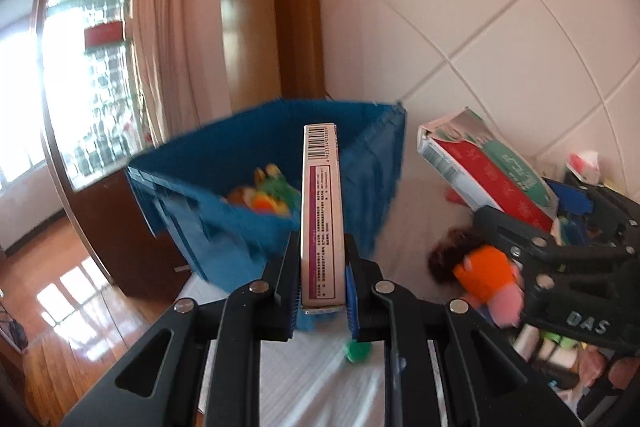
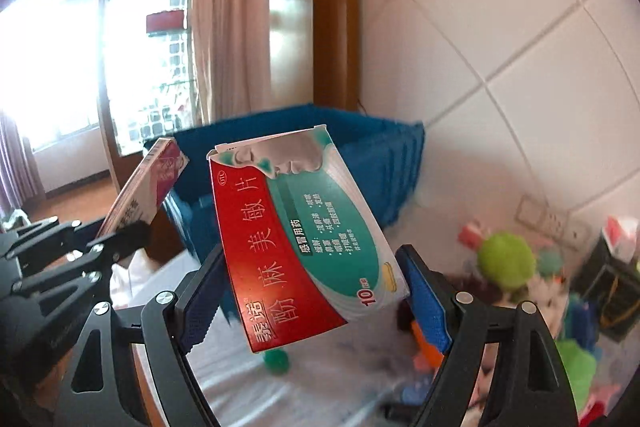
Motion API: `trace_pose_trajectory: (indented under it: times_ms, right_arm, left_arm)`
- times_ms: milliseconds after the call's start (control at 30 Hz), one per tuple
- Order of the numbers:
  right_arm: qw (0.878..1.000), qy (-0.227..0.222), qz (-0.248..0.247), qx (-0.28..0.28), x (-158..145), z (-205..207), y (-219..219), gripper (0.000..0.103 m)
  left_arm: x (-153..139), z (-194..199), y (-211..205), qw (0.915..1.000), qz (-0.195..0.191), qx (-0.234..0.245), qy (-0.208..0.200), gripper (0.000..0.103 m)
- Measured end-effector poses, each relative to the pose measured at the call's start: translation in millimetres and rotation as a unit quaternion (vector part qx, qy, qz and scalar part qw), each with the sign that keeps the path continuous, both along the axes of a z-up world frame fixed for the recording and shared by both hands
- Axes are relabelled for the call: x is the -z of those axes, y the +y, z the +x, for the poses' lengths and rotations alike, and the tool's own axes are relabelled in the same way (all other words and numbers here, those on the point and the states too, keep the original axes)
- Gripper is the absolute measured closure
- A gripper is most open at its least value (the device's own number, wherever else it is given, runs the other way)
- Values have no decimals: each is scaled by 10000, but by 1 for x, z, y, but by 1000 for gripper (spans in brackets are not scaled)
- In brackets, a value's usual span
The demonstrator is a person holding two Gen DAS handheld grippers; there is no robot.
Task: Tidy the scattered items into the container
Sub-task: 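Lift the slim box with the left tool while the right tool lifts the medicine box, then open the left tool over the crate while the right tool releases the medicine box inside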
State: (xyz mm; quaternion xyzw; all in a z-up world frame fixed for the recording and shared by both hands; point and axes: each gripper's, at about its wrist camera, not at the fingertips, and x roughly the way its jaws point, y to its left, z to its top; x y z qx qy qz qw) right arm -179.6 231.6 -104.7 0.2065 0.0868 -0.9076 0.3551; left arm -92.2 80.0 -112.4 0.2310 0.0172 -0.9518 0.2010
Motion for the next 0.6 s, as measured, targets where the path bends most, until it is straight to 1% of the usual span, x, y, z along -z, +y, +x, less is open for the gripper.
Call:
trace_pose_trajectory:
  times_ms: [67,200,300,367,467,567,600]
  right_arm:
    - [9999,99,-5,16,-11,-7,-23,20]
    - [10000,8,-53,79,-23,-23,-72,20]
    - [9996,-66,-94,262,-28,-35,-112,20]
    - [9990,-212,-107,375,-29,-47,-139,20]
    - [9969,-348,80,705,-25,-66,-177,20]
    - [9937,-587,182,932,-19,-89,-204,20]
    - [9927,-644,210,998,-17,-95,-209,20]
  left_arm:
    - [-9,-8,-22,10000,18,25,54,85]
    - [-22,-29,-81,9999,79,70,60,85]
    - [-23,-52,-125,9996,121,271,-17,85]
    - [-21,-70,-150,9989,107,433,-122,85]
    - [-17,-95,-181,9976,95,621,-277,85]
    - [-12,-121,-210,9951,276,843,-436,85]
    - [-11,-127,-212,9944,317,901,-461,85]
